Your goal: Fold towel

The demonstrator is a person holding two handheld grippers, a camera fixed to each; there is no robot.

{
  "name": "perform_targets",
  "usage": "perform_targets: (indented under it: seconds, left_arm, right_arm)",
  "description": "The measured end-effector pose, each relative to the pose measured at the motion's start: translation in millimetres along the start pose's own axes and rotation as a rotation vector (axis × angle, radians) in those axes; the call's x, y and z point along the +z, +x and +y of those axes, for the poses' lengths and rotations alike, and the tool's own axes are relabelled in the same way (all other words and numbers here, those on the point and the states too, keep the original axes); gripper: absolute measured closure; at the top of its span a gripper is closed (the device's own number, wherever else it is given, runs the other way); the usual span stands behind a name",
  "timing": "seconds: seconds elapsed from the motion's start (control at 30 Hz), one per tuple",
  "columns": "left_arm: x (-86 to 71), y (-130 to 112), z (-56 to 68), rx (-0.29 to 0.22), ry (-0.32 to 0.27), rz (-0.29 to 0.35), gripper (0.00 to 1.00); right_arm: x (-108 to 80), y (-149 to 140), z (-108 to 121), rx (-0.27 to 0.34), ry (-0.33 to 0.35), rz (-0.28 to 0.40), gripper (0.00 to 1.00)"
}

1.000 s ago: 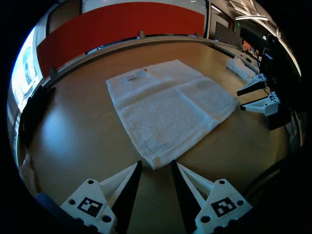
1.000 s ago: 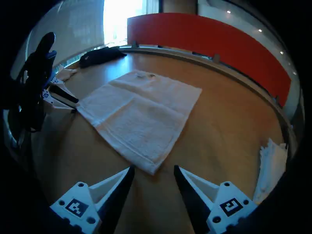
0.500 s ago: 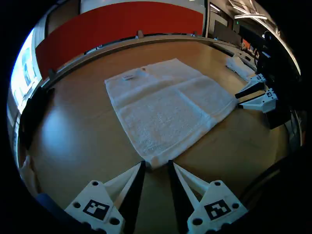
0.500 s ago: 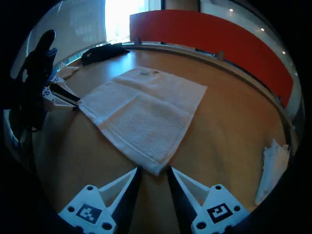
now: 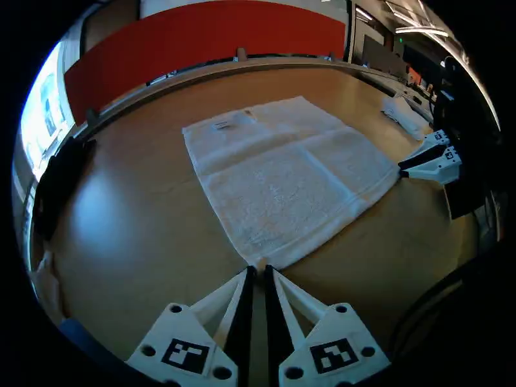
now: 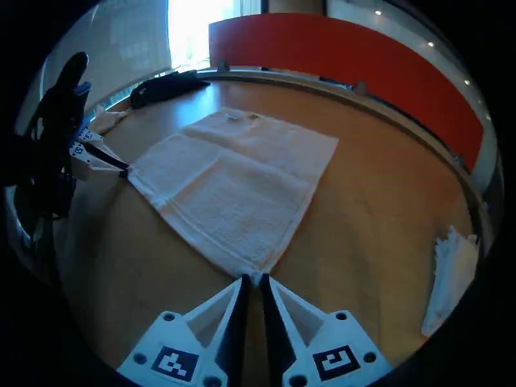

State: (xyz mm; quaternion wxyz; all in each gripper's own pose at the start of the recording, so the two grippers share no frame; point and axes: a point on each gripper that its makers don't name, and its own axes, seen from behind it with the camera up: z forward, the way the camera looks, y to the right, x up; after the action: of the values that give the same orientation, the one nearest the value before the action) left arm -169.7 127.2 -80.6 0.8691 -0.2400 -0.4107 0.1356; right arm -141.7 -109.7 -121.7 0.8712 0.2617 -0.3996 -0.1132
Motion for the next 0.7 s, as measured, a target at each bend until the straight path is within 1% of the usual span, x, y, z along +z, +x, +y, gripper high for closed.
perform_targets:
  seconds: [0.17, 0.27, 0.47, 0.7]
  left_arm:
    - [0.2, 0, 0.7, -0.002, 0.007, 0.002, 0.91]
    - [-0.3, 1, 2.7, -0.011, -0.002, 0.003, 0.92]
    - [-2.5, 2, 7.2, -0.052, -0.024, 0.004, 0.92]
    - [-11.3, 8, 10.7, -0.093, -0.033, 0.014, 0.92]
  right_arm:
    - [-1.0, 0, 0, 0.001, -0.004, -0.003, 0.88]
    - [-1.9, -1, 1, 0.0, -0.005, -0.004, 0.88]
    - [-6.0, 2, 3, -0.001, -0.007, 0.003, 0.88]
    - [-15.5, 12, 5, -0.005, -0.011, 0.024, 0.88]
